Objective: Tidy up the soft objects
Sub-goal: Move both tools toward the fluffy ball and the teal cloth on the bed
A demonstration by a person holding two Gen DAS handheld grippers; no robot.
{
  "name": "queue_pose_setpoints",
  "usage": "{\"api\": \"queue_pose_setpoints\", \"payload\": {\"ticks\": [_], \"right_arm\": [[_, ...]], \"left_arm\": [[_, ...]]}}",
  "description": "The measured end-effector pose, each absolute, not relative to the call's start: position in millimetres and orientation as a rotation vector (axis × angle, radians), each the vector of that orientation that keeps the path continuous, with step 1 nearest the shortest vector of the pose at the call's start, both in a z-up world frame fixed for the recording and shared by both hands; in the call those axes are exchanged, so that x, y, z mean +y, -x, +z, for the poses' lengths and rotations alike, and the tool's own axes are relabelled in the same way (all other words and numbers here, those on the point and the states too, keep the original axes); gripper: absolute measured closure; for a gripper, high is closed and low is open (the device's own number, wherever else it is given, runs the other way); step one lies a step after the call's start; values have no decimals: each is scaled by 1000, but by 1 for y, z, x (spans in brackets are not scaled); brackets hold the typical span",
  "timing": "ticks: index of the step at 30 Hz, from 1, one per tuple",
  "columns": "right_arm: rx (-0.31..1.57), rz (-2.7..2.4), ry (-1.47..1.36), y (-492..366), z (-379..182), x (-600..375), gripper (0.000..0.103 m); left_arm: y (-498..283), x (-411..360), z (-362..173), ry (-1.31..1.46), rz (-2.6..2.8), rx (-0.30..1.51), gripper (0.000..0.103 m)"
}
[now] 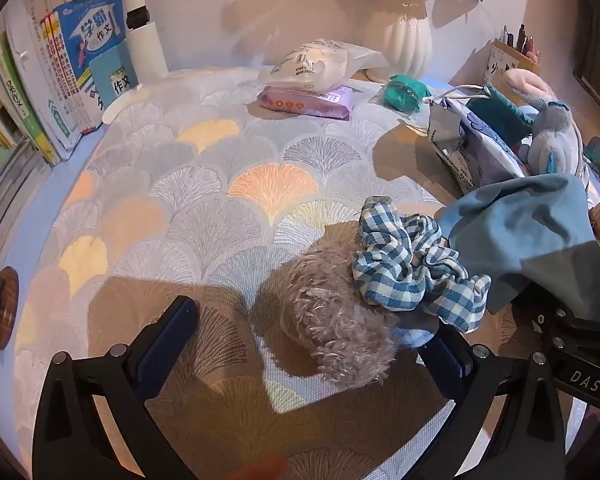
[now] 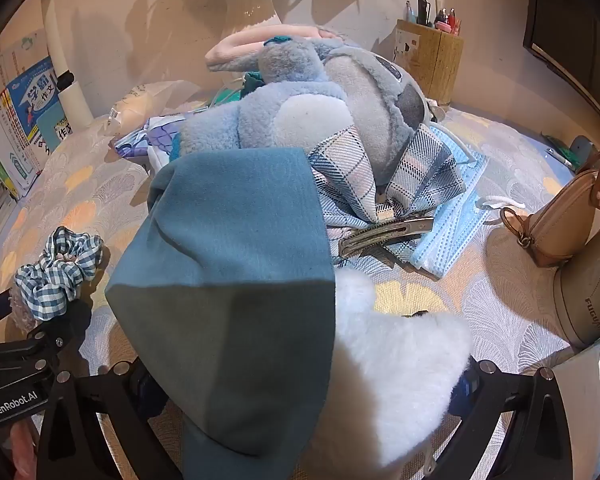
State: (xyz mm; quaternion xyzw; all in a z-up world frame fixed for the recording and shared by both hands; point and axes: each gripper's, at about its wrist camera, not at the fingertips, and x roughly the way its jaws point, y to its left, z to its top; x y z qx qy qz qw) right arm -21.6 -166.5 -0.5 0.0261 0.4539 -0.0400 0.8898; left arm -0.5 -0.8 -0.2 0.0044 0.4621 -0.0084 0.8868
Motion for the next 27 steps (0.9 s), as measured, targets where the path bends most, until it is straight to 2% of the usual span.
{"api": "queue_pose_setpoints", "payload": {"ticks": [19,22,27], "right_arm": [[956,-85,-59,22,0,-166,0],[1068,-59,-47,33,5,-163,0],[1027,17,-13,71,4,-161,0]], "left_arm": [[19,-1,-3,-12,-19,972,0],[33,1,2,-33,-62,982,0],[56,6,7,-12,-95,984,1]]}}
